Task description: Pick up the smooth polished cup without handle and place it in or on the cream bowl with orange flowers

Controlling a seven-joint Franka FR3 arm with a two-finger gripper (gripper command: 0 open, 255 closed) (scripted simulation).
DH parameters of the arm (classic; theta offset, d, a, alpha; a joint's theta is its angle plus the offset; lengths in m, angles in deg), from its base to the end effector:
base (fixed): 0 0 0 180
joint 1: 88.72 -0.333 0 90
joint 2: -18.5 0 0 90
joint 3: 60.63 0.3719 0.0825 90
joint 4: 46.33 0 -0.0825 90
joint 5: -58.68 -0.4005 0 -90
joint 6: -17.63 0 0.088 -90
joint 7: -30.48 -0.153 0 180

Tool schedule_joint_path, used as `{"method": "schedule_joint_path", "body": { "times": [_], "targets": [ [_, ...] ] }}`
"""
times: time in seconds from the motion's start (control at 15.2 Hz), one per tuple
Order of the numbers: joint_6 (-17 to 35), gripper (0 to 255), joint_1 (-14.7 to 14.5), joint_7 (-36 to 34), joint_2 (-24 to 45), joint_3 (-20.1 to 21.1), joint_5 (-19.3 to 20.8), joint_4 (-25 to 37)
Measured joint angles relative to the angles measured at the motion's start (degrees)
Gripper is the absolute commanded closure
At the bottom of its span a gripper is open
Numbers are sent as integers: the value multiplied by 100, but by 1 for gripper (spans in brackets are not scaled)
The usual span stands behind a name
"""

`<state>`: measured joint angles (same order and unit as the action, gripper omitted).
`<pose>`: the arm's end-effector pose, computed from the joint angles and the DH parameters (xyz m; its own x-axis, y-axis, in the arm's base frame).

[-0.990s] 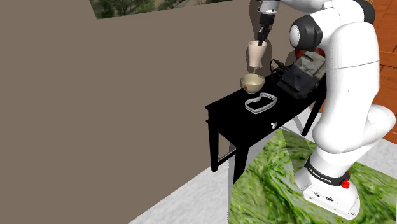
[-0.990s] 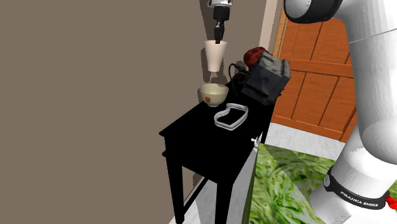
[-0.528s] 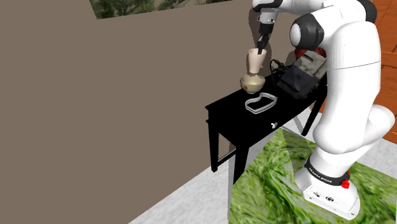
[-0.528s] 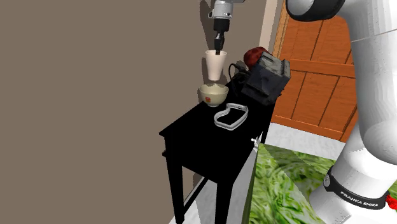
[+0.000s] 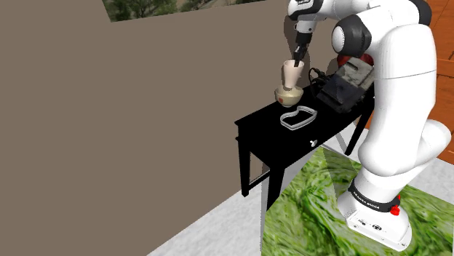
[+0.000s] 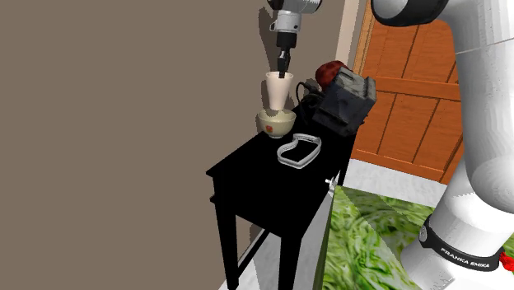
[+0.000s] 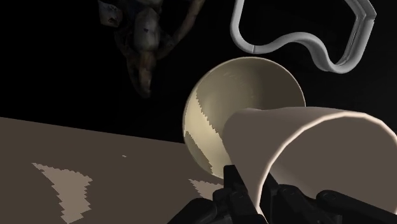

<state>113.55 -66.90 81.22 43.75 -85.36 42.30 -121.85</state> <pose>0.5585 -0.4473 0.5018 0.9965 0.0668 0.0502 0.0717 -0.9923 -0.1014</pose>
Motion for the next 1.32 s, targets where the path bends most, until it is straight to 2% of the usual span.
{"method": "schedule_joint_path", "body": {
  "times": [0.2, 0.26, 0.66, 0.79, 0.92, 1.12, 1.32],
  "targets": [
    [67, 255, -9, -7, 33, -9, 0, -61],
    [10, 0, 10, 14, 55, -4, -13, -14],
    [22, 0, 16, 45, 44, 5, -30, -35],
    [-354, 0, 59, 2, 144, -5, -13, 220],
    [-1024, 0, 163, -29, 332, -6, -46, 704],
    [-1276, 0, 195, -38, 407, -32, -77, 961],
    [-1253, 0, 178, -11, 411, -61, -95, 961]
  ]
}}
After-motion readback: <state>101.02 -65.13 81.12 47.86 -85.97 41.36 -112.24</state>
